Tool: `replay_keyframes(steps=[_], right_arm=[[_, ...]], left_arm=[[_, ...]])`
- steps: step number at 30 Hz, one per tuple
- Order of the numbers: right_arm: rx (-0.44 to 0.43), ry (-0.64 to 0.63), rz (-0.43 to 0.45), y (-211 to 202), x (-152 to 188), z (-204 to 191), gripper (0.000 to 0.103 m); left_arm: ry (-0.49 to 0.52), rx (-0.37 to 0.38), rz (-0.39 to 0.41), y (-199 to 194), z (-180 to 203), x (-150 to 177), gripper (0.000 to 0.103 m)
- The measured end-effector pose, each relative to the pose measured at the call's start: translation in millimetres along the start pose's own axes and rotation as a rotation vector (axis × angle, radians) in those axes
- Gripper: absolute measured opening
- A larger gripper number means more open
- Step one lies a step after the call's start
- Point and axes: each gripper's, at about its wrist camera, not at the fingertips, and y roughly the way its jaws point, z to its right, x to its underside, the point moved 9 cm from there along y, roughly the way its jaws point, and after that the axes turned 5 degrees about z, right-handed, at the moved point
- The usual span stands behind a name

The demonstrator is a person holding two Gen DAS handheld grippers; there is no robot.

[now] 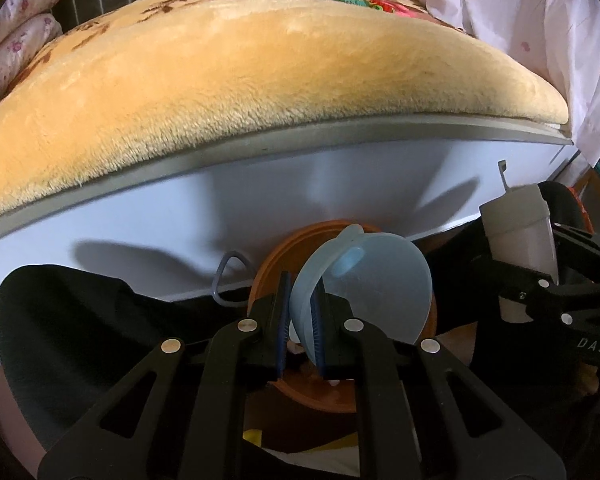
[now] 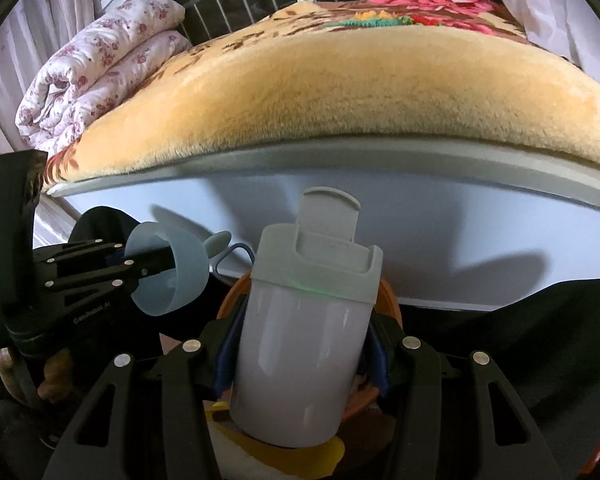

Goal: Collect trash
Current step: 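Lower the bottle and grey cup into the orange bucket and release both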

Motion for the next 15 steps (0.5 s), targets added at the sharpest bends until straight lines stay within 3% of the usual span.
replay_keyframes(steps=[8,9,10,11,12,15], right_arm=[[0.007,-0.003,-0.056,14.3,6.9,1.5,0.052],[0.004,-0.007,-0.068,17.3,8.3,1.1,0.053],[0.004,-0.013,-0.089,21.9,10.4,0.9,0.061],[0.009,-0.021,-0.130,30.9,14.5,2.0,0.069],[0.033,-0.025,-0.152,37.3,17.9,5.7,0.078],[0.082,-0.038,-0.175,44.9,25.8,15.8,0.078]], left_arm=[[-0.036,0.023,-0.085,21.1,-8.7,12.0,0.010],[-0.041,0.021,-0.094,23.4,-10.2,13.2,0.020],[-0.051,0.031,-0.114,27.4,-11.6,15.3,0.031],[-0.065,0.032,-0.135,31.5,-14.0,17.9,0.062],[-0.075,0.026,-0.142,33.8,-16.6,19.0,0.073],[-0.097,0.022,-0.153,37.5,-23.1,21.5,0.074]])
